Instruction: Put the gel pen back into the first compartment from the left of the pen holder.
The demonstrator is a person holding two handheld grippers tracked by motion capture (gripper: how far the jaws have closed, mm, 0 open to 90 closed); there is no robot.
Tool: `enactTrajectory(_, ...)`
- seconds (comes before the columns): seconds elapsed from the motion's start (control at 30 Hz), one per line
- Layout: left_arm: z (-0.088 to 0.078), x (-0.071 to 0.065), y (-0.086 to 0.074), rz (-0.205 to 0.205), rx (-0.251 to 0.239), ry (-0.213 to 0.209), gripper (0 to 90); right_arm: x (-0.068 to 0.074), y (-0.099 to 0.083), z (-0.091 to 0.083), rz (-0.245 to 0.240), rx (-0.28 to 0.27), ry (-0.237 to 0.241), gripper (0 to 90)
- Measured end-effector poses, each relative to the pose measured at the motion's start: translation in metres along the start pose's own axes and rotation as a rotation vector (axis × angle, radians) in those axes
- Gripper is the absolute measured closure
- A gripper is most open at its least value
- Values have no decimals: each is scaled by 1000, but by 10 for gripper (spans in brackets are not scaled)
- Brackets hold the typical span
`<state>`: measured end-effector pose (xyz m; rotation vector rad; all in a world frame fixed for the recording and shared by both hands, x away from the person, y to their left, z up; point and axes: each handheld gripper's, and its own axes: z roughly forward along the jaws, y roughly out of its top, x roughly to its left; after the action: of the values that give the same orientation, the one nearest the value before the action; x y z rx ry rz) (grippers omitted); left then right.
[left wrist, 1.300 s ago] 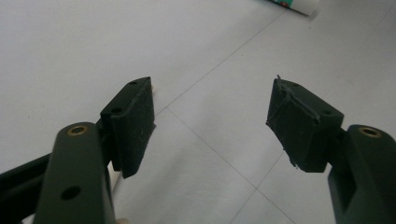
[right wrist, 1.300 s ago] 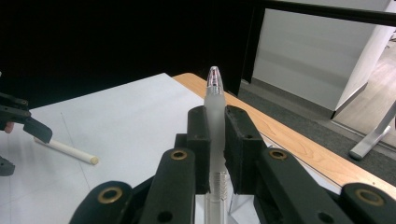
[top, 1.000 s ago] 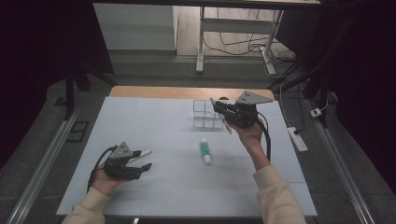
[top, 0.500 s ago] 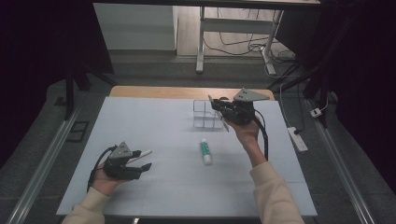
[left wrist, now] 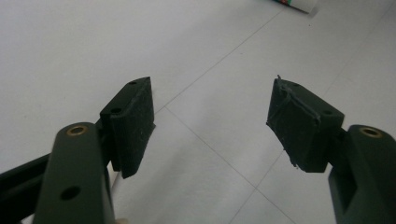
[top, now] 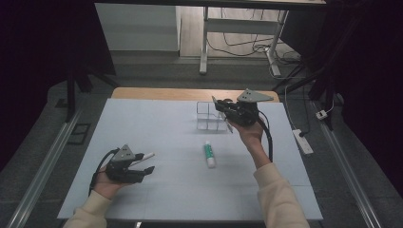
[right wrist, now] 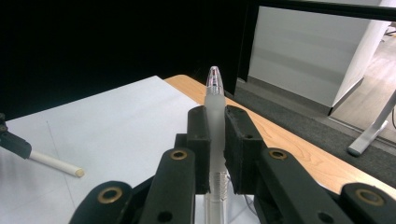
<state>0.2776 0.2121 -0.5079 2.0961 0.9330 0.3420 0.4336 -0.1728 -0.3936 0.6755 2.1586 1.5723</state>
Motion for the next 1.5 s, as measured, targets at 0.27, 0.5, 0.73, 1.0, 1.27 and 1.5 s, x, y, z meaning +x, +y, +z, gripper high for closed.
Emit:
enactTrajectory(0.27,0,0,0,-1,-1,-1,317,-1,0,2,0,-3,-4,799)
enactTrajectory(0.5,-1,1,0,-6,-7,0,317,-2,0,6,0,2,-6,799)
enactTrajectory(0.73,-1,1,0,-4,-6,-1,317,-3,-1,12,8,3,-7,799)
enactTrajectory(1.0,-2,2,-1,-9,-9,-2,317,-3,2,22,6,5,-7,799)
enactTrajectory(1.27,-2,2,-1,-9,-10,-3,317,-3,5,31,6,13,-10,799)
enactTrajectory(1.5,-1,1,0,-7,-9,-4,317,-4,6,35,12,11,-9,799)
